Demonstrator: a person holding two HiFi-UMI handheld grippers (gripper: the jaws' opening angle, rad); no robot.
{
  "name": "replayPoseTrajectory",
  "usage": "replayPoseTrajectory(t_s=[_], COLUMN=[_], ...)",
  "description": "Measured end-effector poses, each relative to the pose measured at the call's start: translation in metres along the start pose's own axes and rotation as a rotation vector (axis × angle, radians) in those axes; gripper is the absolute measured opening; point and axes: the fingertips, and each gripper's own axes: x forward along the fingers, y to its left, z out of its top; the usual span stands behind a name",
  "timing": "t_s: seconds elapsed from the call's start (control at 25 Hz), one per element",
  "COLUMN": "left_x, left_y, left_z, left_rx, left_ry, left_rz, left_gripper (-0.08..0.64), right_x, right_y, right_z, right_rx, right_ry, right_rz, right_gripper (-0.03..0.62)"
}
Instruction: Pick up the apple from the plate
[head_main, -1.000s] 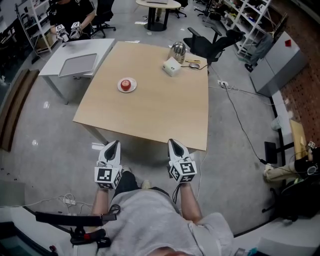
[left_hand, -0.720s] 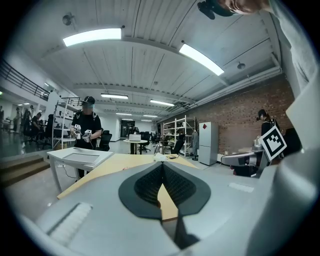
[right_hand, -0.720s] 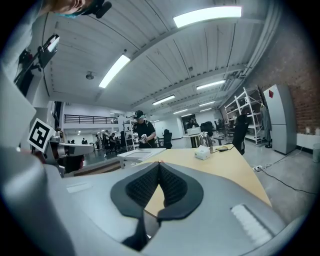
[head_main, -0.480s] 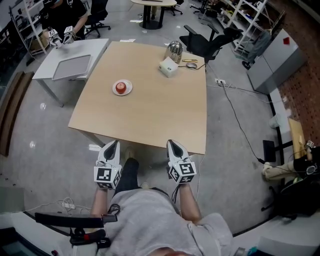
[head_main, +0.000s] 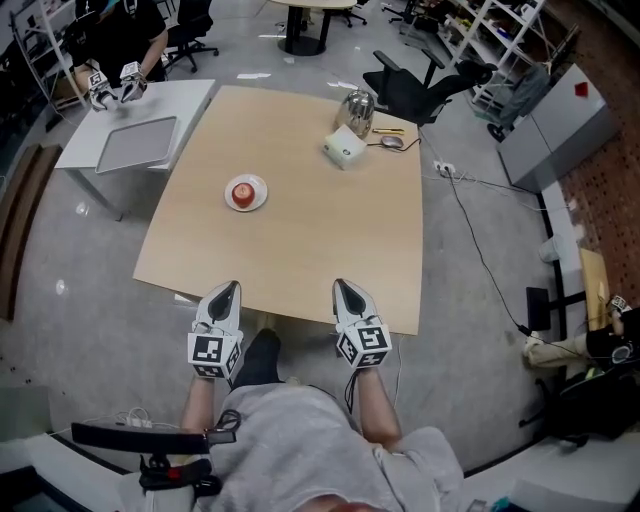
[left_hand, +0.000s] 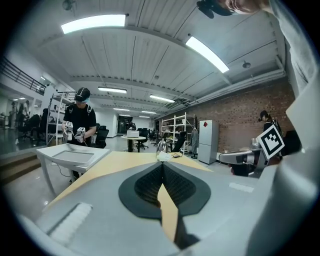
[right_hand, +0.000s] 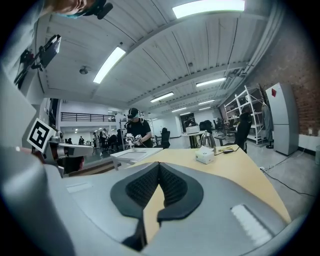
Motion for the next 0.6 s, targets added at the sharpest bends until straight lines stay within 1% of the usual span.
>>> replayPoseTrajectory(t_s=[0.2, 0.36, 0.6], left_x=[0.035, 0.06, 0.097], left_y=[0.026, 0.04, 0.063], left_z=[-0.003, -0.005, -0.006], left_rx=[-0.012, -0.021, -0.032], left_ry=[0.017, 0.046, 0.066], left_rz=[-0.008, -0.021, -0.035], left_gripper=[0.02, 0.018, 0.019], right_x=[0.042, 0.069, 0.111], right_y=[-0.008, -0.013, -0.02], right_z=[-0.005, -0.002, 0.0], right_rx=[0.012, 0.022, 0.025], right_ry=[0.027, 0.043, 0.066], right_rz=[-0.004, -0.006, -0.005], right_gripper=[0.006, 0.006, 0.006])
